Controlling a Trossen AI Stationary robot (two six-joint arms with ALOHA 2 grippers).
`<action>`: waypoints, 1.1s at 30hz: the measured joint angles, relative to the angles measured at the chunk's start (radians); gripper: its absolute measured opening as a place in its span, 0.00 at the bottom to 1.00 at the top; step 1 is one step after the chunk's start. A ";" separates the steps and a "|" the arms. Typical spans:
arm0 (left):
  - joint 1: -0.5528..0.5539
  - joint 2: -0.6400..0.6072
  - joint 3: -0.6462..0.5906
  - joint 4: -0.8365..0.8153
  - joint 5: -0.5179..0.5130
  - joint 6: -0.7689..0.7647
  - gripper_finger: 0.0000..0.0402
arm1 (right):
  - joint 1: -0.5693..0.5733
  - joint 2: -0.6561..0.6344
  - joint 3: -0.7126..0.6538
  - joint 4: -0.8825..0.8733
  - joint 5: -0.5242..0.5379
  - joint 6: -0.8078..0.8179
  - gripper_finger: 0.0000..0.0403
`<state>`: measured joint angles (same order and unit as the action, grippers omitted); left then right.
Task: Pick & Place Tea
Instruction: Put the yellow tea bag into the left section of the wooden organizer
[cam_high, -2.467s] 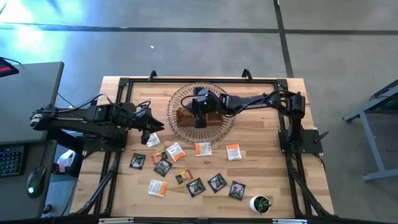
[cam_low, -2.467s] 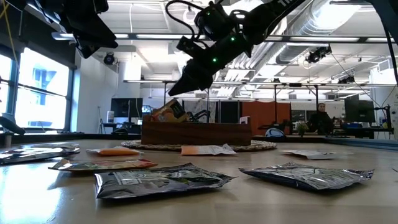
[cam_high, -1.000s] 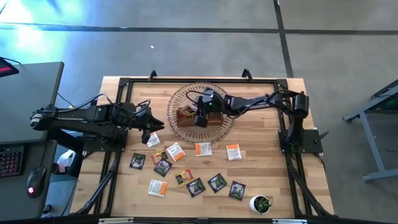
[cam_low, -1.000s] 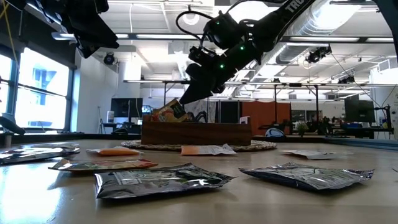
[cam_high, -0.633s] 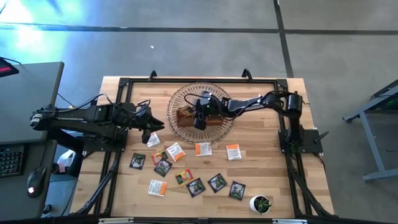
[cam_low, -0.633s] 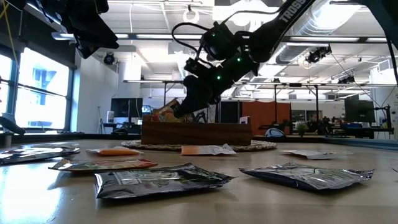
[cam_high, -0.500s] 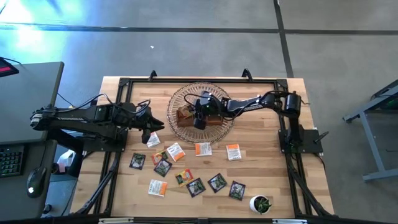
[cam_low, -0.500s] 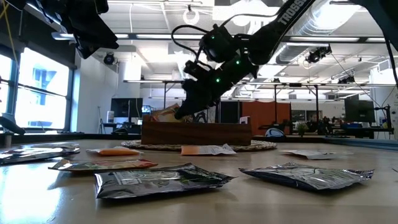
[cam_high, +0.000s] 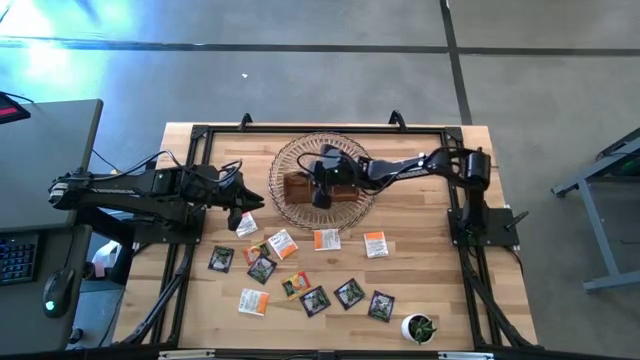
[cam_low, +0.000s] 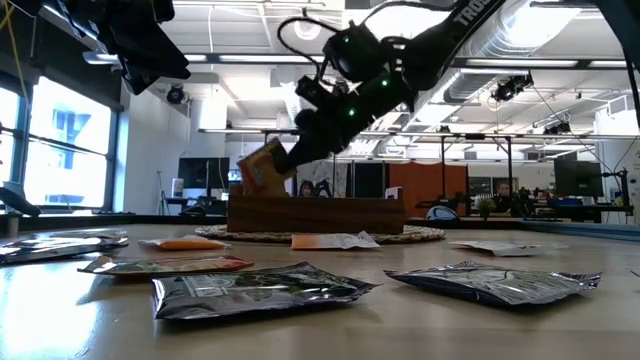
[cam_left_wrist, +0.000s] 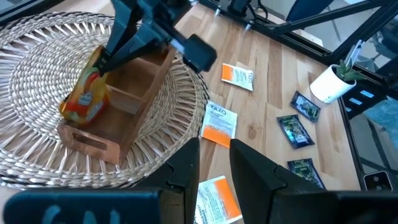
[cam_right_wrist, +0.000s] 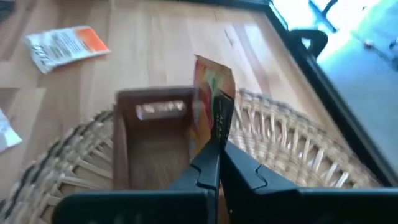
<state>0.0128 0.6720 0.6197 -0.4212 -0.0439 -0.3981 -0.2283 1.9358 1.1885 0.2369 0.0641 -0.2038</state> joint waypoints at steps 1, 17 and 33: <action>0.000 0.000 0.000 -0.001 0.000 0.000 0.22 | 0.005 -0.003 0.000 0.007 0.005 -0.024 0.03; 0.000 0.000 0.000 0.000 0.000 0.000 0.22 | 0.086 -0.014 0.002 -0.061 0.218 -0.381 0.02; 0.000 0.000 0.000 0.000 -0.001 0.000 0.22 | 0.038 -0.015 0.003 -0.063 0.071 -0.373 0.09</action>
<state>0.0128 0.6720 0.6193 -0.4210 -0.0444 -0.3985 -0.1903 1.9205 1.1912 0.1734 0.1356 -0.5771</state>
